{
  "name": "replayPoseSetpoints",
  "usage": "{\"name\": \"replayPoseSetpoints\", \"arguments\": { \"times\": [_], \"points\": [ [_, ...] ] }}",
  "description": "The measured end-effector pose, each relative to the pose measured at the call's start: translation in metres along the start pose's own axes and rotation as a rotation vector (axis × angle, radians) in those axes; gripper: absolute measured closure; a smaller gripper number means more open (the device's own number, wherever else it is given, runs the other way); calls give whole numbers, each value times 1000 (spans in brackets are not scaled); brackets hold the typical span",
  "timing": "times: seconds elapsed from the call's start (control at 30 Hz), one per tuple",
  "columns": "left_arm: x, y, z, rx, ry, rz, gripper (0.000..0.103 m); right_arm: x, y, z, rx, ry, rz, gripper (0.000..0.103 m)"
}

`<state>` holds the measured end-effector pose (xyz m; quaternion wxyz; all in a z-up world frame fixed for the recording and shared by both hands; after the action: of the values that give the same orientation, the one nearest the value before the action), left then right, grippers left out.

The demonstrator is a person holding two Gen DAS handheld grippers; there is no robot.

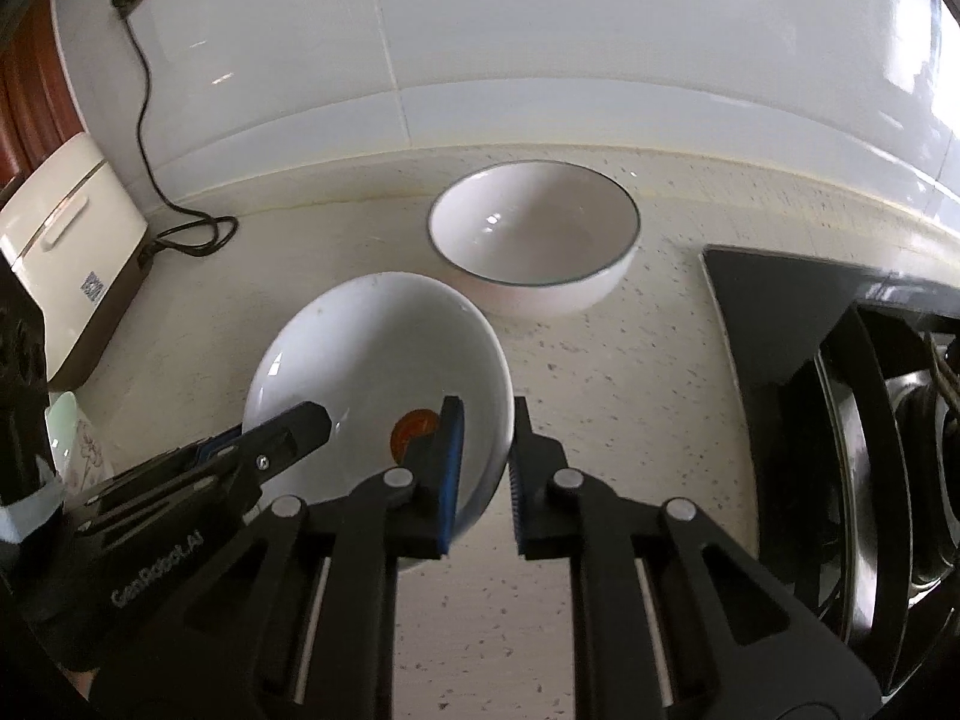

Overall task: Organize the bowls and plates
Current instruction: 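Close both grippers on the rim of the red-and-white bowl, then lift the red-and-white bowl with both grippers toward the rice cooker, then carry the red-and-white bowl with both grippers toward the white bowl by the plates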

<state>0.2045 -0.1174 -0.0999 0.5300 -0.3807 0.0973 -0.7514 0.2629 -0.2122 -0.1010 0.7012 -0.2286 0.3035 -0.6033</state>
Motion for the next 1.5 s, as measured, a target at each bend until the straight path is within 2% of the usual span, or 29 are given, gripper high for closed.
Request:
{"name": "replayPoseSetpoints", "arguments": {
  "times": [0.33, 0.87, 1.17, 1.5],
  "points": [
    [0, -37, 19, 106, 38, 45, 92, -29, -26, 22, 132, -38, 55, 86],
    [-24, -120, 23, 226, 4, 153, 92, -97, -64, 25, 221, -129, 213, 86],
    [-44, -166, 26, 287, -35, 172, 92, -137, -82, 24, 231, -192, 245, 86],
    [-75, -209, 28, 318, -87, 206, 92, -189, -92, 18, 211, -233, 301, 86]
  ]
}}
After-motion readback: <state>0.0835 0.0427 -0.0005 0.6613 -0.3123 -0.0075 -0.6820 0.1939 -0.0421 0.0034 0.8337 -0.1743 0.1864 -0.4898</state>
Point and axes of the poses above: each gripper's, at about its wrist camera, not at the fingertips, and y roughly the way its jaws point, x to its right, z to its top, the point moved 10 cm from there along y, roughly the way its jaws point, and after that the axes turned 11 degrees about x, right-handed, at the moved point
